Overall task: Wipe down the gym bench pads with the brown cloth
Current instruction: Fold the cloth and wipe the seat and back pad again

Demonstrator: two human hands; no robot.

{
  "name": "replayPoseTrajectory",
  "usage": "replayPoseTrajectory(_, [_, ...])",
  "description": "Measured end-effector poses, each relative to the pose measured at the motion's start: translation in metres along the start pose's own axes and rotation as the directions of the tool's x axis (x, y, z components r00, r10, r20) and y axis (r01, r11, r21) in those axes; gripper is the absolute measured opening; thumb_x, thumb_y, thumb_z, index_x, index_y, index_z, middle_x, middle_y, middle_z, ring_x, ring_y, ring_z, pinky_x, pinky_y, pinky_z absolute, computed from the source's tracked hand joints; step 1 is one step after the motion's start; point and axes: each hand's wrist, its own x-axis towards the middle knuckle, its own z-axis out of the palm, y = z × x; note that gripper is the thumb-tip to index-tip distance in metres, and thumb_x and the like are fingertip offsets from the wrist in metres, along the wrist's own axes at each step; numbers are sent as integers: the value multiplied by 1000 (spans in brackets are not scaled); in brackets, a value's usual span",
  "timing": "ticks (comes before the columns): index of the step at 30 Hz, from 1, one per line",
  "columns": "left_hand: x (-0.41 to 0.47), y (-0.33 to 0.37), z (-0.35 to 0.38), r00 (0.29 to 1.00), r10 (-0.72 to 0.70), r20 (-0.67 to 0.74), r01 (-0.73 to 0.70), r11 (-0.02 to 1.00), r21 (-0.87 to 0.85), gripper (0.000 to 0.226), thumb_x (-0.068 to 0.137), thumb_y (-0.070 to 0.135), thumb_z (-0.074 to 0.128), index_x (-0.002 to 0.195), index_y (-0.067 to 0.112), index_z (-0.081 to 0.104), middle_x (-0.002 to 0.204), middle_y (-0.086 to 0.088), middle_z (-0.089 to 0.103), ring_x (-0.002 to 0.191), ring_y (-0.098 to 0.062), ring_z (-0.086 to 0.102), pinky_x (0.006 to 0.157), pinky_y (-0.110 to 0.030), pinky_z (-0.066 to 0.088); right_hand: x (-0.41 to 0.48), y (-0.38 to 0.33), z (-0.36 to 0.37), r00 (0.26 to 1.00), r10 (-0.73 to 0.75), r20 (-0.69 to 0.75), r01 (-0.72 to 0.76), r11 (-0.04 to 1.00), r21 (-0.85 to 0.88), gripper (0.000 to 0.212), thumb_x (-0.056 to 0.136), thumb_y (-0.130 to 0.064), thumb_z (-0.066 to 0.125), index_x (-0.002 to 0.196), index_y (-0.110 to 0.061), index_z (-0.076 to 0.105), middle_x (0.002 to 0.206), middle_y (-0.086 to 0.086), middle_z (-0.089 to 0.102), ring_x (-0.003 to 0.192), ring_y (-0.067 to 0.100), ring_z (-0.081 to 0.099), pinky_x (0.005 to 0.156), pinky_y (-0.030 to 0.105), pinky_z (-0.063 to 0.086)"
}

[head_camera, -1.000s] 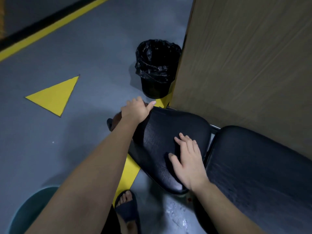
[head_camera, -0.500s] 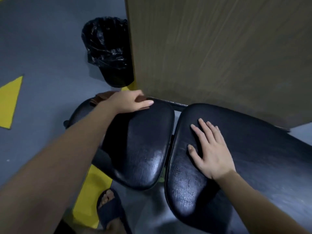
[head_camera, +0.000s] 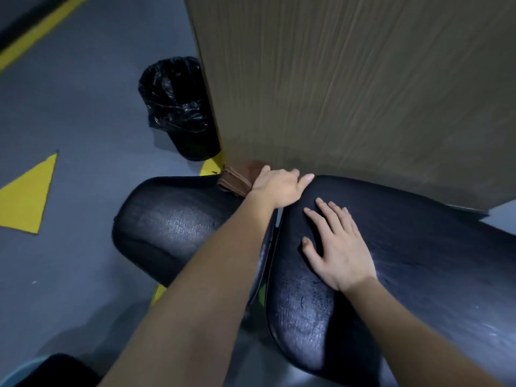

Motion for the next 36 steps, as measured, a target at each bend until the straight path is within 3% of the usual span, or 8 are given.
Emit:
replayPoseTrajectory(6, [-37, -59, 15, 952, -69, -298, 86, 995, 43, 52, 103, 58, 28, 121, 27, 65, 131, -3, 67, 129, -25, 53, 108, -41, 32, -1, 5, 2, 1000, -8, -24, 9, 999, 32, 60, 99, -47, 39, 151, -18, 46, 165, 5, 34, 154, 25, 25, 129, 43, 14])
replayPoseTrajectory(10, [-61, -88, 14, 910, -406, -90, 401, 914, -70, 65, 96, 77, 18, 146, 41, 39, 163, -13, 32, 153, -44, 12, 120, -62, -2, -4, 11, -2, 999, -32, 22, 27, 980, 195, 66, 99, -52, 35, 154, -17, 42, 168, 0, 27, 157, 17, 16, 130, 35, 6])
replayPoseTrajectory(12, [-60, -77, 18, 898, -424, -115, 420, 906, -58, 64, 98, 72, 14, 148, 38, 36, 161, -13, 34, 149, -45, 20, 118, -68, 0, -15, 24, -13, 997, -60, 47, 44, 959, 279, 65, 100, -53, 35, 154, -17, 42, 168, -3, 25, 158, 12, 12, 129, 33, 9])
replayPoseTrajectory(15, [-56, -52, 24, 879, -395, -265, 389, 918, -77, 58, 104, 62, 20, 143, 29, 48, 152, -3, 49, 140, -37, 37, 116, -63, 18, -55, 75, -28, 985, -173, -20, 174, 982, 69, 59, 105, -48, 36, 150, -12, 49, 166, 2, 31, 157, 16, 19, 129, 41, 14])
replayPoseTrajectory(23, [-15, 22, 30, 933, -190, -305, 209, 977, 32, 74, 105, 57, 12, 110, 8, 68, 107, -16, 71, 112, -35, 58, 108, -46, 28, -88, 126, -34, 995, 56, -76, -57, 998, -7, 59, 101, -43, 39, 149, -10, 49, 162, 5, 39, 152, 20, 33, 128, 44, 19])
replayPoseTrajectory(28, [-14, 59, 25, 770, -467, -434, 357, 880, -314, 68, 108, 41, 36, 81, -13, 67, 78, -32, 69, 82, -48, 66, 82, -47, 48, -85, 125, -34, 993, 64, -96, -62, 998, 19, 57, 98, -40, 40, 145, -10, 52, 162, 5, 40, 151, 20, 34, 127, 43, 20])
replayPoseTrajectory(31, [-26, 83, 22, 650, -656, -383, 339, 702, -627, 71, 107, 53, 25, 104, -5, 66, 100, -30, 70, 99, -47, 64, 88, -48, 45, -84, 124, -35, 992, 67, -103, -64, 997, 32, 56, 98, -39, 42, 144, -10, 53, 161, 5, 41, 151, 20, 35, 127, 43, 21])
replayPoseTrajectory(36, [-6, 118, 40, 836, -307, -455, 88, 893, -441, 61, 105, 52, 32, 136, 7, 57, 140, -12, 59, 137, -34, 47, 116, -66, 20, -83, 127, -32, 992, 54, -117, -50, 998, 35, 55, 96, -37, 44, 142, -9, 54, 160, 7, 43, 149, 23, 38, 126, 44, 22])
